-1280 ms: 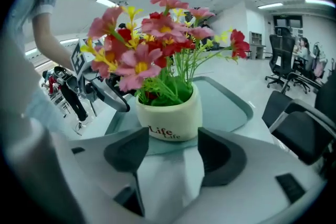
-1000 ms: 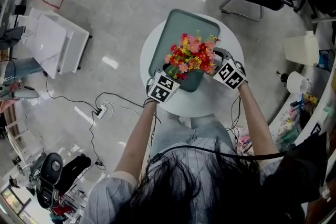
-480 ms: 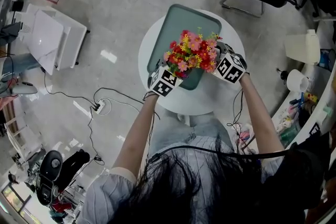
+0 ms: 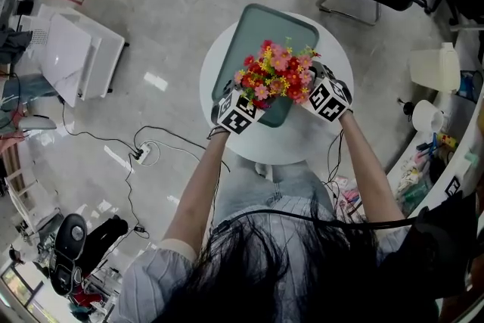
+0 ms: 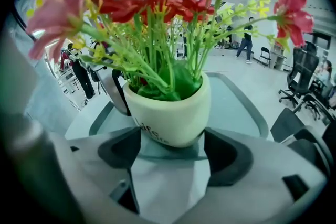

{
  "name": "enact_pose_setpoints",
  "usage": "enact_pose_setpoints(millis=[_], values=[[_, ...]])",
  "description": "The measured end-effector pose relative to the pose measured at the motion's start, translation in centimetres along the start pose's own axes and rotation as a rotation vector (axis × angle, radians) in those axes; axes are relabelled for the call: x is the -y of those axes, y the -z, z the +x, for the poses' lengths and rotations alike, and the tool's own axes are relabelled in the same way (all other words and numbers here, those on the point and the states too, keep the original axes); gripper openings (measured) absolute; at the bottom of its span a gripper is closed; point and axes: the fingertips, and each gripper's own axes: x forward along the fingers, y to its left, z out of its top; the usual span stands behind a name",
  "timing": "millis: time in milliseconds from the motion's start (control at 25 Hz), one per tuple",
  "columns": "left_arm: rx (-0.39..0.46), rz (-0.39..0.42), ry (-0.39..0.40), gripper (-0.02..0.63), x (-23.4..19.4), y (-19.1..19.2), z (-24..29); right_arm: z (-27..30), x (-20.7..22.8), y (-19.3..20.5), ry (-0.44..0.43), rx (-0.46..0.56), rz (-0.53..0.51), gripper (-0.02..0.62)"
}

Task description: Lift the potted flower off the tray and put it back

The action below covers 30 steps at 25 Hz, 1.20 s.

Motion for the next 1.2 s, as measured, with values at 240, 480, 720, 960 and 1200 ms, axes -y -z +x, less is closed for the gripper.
enact_pose_setpoints(millis=[240,480,720,960,1200], values=[[0.025,0.027,-0.013,0.360,0.5,-0.6,-2.3,-1.3,-1.2,-1.6,0.029,0.014,0.017,0.364],[0.041,0.072,-0.015,0.360,1.7,-1.2,-5.0,-3.3,-2.9,-3.1,0.058,0.023,0.051,0.364],[0.083,0.096,-0.002,0.360,2.9,-2.9,-8.8,-5.5,-4.8,-5.4,0.077,0.030,0.064,0.364],[0.080,0.090,0.017,0.360,4.0,-2.4,-11.5,-7.5,-6.8,-7.6,0.097,0.023,0.059,0.364],[0.080,0.133,0.016,0.360,5.6,-2.2,-14.2,-8.8,-9.5,-8.8,0.127,0.037,0.078,0.364]])
